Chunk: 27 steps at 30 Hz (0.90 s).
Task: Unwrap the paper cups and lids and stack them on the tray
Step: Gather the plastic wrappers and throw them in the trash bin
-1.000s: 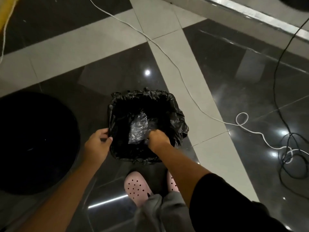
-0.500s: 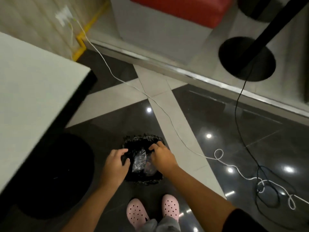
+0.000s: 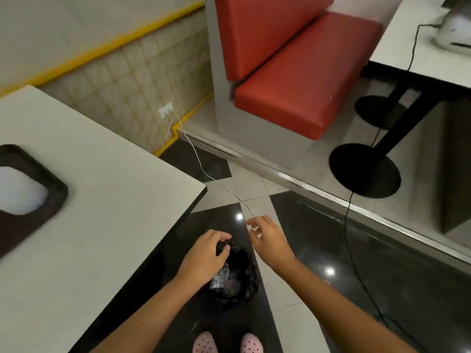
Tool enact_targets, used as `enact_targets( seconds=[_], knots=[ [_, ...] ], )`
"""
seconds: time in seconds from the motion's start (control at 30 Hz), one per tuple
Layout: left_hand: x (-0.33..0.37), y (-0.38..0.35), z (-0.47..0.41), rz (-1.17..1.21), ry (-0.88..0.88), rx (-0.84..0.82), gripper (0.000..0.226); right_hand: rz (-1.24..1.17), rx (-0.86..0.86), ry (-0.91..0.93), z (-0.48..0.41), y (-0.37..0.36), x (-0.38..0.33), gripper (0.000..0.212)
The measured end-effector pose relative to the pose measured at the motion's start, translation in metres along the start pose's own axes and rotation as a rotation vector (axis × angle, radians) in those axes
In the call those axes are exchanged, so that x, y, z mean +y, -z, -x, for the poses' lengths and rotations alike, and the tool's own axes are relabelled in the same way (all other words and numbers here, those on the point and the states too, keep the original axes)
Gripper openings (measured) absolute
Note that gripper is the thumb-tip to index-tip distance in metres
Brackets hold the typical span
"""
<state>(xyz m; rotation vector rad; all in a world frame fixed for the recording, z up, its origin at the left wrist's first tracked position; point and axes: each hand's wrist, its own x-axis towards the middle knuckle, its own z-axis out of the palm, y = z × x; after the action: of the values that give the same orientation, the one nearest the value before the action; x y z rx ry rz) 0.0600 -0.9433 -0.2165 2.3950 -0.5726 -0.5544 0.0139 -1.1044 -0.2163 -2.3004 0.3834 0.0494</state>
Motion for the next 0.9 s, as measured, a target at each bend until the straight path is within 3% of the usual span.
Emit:
enact_targets(
  seconds=[0.47,0.67,0.83,0.9],
  knots=[
    [-0.004,0.148,0.132,0.018,-0.004,0.38,0.018,-0.119,-0.187,0.417,0.036,0.024,-0.163,0.023],
    [-0.044,0.239,0.189,-0.068,0.0,0.583,0.038,-0.101,-0.238,0.672,0.039,-0.006,-0.261,0.024],
    [-0.084,0.318,0.234,-0.08,0.06,0.713,0.011,-0.14,-0.255,0.807,0.036,-0.052,-0.352,0.022],
    [-0.103,0.347,0.25,-0.102,0.107,0.759,0.013,-0.161,-0.27,0.844,0.036,-0.075,-0.39,0.022]
  ],
)
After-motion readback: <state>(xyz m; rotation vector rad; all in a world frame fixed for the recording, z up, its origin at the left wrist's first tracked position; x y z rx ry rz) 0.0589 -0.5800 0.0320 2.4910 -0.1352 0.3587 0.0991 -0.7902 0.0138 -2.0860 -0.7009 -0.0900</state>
